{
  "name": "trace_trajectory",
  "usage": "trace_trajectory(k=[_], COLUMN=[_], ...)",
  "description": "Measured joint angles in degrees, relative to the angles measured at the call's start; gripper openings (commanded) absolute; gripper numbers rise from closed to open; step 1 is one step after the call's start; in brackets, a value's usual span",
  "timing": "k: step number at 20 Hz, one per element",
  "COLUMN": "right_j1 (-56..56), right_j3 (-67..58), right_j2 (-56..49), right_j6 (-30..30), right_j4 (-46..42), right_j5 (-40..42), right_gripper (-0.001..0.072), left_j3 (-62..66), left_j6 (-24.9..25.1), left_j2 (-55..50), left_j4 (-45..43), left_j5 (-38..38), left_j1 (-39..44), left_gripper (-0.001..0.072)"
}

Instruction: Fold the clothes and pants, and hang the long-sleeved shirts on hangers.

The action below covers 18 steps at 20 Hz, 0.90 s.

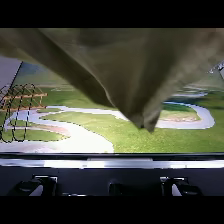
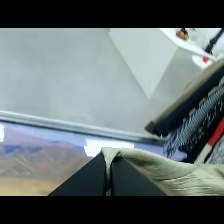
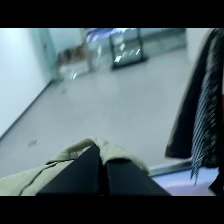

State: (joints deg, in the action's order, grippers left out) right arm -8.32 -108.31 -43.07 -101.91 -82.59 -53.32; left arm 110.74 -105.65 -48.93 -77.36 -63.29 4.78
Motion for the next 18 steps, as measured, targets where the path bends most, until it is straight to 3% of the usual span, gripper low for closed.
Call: trace_trajectory(k=[4, 9, 16, 18], right_j1=[-0.02, -0.02, 1.18, 2.97], right_j3=[-0.15, -0.17, -0.13, -0.2], right_j2=[1.4, -11.54, -44.04, -52.37], right_j6=[-5.49, -9.73, -4.83, -3.34], right_j4=[-5.11, -3.82, 17.16, 21.35], right_j5=[-0.59, -0.04, 5.16, 4.66], right_gripper=[0.0027, 0.0028, 0.003, 0.0067], left_j3=[-0.11, -8.79, -30.1, -34.29], left_j6=[-2.1, -3.74, -4.48, -4.46], left_j2=[3.1, 0.44, -12.87, -17.81], left_j4=[-3.3, -1.46, 6.32, 7.52], left_j5=[-1.99, -2.93, -1.92, -1.18], left_j1=[0.0, 0.02, 0.15, 0.57], left_gripper=[0.0018, 0.0018, 0.0019, 0.0019])
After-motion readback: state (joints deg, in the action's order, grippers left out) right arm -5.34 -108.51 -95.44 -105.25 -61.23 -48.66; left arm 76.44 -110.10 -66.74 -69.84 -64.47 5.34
